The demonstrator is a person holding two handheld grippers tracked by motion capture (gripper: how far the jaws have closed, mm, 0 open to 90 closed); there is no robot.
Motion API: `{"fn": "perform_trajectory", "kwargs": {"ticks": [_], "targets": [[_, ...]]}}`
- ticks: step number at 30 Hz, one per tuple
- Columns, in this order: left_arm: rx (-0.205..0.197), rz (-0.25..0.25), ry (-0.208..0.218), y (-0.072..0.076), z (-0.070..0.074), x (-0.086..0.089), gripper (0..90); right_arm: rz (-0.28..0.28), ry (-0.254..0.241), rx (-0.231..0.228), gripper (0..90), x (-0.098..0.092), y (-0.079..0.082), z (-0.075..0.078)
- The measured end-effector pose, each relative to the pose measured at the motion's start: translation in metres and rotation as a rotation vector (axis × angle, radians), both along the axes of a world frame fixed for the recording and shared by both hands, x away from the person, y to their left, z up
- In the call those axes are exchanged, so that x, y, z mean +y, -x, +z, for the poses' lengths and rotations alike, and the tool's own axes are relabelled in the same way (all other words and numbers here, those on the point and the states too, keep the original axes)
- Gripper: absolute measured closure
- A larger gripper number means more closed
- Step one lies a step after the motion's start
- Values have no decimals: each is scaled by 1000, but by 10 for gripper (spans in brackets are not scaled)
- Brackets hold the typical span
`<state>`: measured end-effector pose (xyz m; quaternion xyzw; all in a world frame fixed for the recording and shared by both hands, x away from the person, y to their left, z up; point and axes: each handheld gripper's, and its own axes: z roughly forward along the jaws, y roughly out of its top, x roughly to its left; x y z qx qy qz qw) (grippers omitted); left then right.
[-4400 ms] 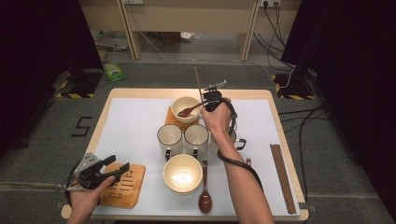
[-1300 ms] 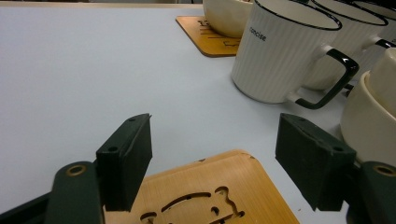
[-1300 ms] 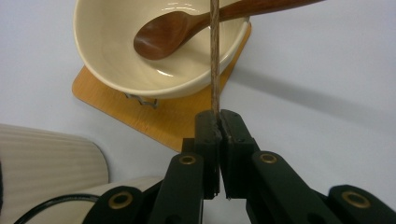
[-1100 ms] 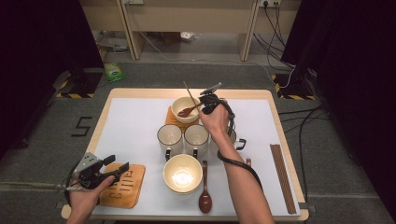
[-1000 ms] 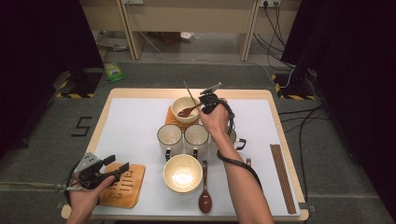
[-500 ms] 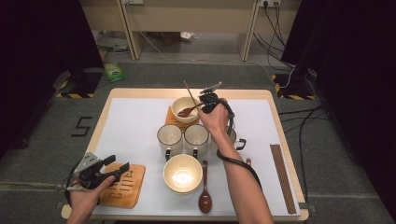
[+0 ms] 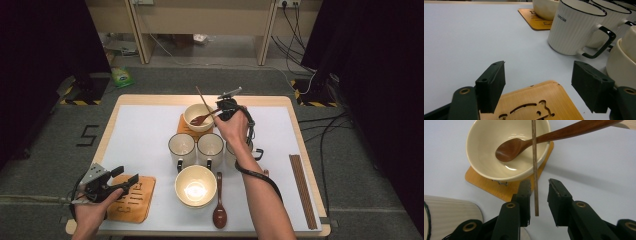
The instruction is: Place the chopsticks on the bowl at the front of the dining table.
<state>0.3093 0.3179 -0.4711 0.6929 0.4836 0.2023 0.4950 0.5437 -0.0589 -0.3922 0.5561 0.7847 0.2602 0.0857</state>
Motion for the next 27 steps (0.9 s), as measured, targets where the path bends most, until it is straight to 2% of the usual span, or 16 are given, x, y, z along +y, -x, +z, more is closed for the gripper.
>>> {"fn": "perform_trajectory", "kwargs": {"ticks": [12,27], "targets": [[-1,-1,-3,0,0,-1,264,-24,-4,-28,652,-17,4,8],[1,-2,-6,0,0,-1,264,-73,-7,-52,636,-38,9,15]]}}
